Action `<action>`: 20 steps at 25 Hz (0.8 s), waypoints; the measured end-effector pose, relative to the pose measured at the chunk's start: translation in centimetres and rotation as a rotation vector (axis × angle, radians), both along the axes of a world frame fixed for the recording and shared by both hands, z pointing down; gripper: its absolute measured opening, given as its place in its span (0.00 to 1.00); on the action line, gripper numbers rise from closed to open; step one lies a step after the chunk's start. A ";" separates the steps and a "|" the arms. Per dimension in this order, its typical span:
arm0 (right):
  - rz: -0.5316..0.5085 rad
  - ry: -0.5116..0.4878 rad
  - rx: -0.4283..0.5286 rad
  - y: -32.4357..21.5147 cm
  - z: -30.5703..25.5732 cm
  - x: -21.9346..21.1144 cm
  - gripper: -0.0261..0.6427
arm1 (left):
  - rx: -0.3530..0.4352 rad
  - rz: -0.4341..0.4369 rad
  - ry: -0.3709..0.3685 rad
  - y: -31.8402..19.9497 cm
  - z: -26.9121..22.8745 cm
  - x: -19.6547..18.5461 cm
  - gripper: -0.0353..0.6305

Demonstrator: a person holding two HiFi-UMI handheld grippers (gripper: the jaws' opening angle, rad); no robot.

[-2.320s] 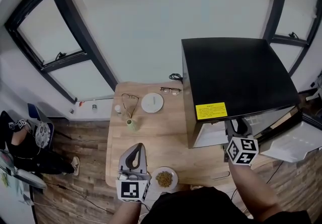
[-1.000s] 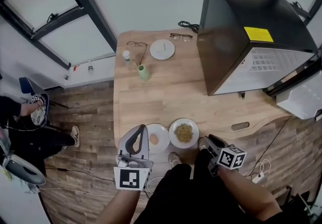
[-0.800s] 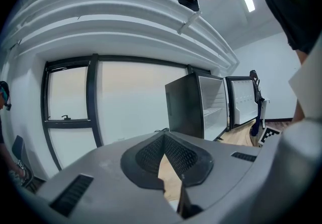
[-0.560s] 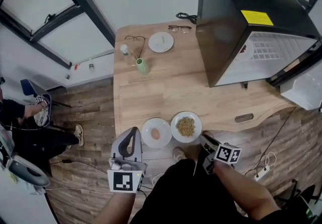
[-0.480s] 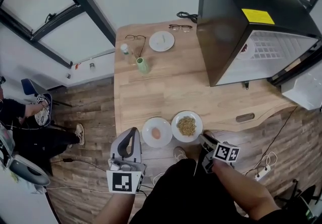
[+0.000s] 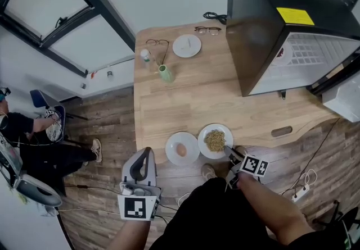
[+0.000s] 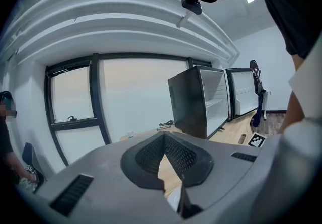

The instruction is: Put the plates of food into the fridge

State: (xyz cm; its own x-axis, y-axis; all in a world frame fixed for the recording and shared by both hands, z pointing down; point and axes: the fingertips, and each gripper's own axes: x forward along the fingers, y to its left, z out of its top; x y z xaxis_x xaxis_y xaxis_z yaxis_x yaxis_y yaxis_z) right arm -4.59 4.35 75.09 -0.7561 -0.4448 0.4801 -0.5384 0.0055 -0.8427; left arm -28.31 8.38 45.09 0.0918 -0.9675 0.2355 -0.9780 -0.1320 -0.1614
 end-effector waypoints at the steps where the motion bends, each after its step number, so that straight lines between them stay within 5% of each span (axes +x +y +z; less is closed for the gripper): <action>1: 0.002 -0.017 -0.003 -0.2 -0.1 -0.2 0.16 | -0.001 -0.003 0.003 0.0 0.0 -0.1 0.06; 20: 0.175 -0.204 0.030 -4.9 -8.0 4.7 0.09 | 0.088 0.073 0.093 -5.6 -3.2 5.0 0.06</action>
